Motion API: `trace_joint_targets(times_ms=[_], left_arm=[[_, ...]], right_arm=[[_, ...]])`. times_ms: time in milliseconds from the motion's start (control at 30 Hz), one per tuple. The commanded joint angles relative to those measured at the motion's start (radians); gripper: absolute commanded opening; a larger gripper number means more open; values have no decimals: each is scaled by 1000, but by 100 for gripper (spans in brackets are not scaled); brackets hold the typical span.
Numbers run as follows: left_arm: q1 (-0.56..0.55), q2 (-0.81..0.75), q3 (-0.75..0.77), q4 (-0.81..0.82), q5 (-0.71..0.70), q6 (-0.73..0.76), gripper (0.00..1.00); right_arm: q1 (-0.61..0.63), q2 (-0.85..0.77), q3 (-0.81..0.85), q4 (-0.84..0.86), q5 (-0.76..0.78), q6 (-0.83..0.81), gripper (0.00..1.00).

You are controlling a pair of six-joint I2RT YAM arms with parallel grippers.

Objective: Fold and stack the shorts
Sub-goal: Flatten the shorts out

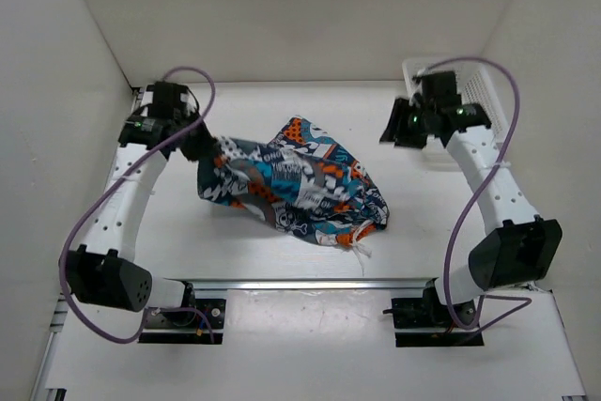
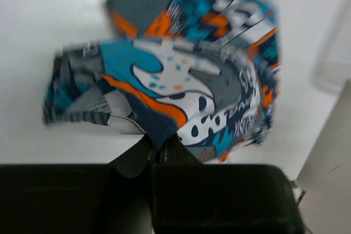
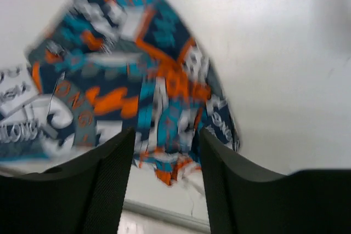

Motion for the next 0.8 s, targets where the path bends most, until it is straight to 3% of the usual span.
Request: trace_joint_targets(times_ms=[0, 67, 167, 233, 433, 633, 767], left_arm=[[-15, -47, -139, 73, 45, -19, 10], [-15, -47, -172, 73, 22, -10, 10], [-15, -47, -184, 73, 3, 1, 10], [-15, -47, -184, 73, -6, 1, 10], [-15, -47, -175, 64, -6, 1, 10], [-15, -47, -166, 55, -15, 1, 10], [-15, -47, -157, 46, -15, 1, 10]], right_arm=[[0, -130, -226, 102, -137, 92, 46], [15, -164, -368, 152, -171, 128, 41], [80, -200, -488, 195, -182, 155, 43], [140, -209, -521, 204, -164, 167, 55], [200, -161, -613, 279, -196, 250, 74], [200, -114, -691, 432, -251, 429, 74], [200, -69, -722, 512, -270, 510, 68]])
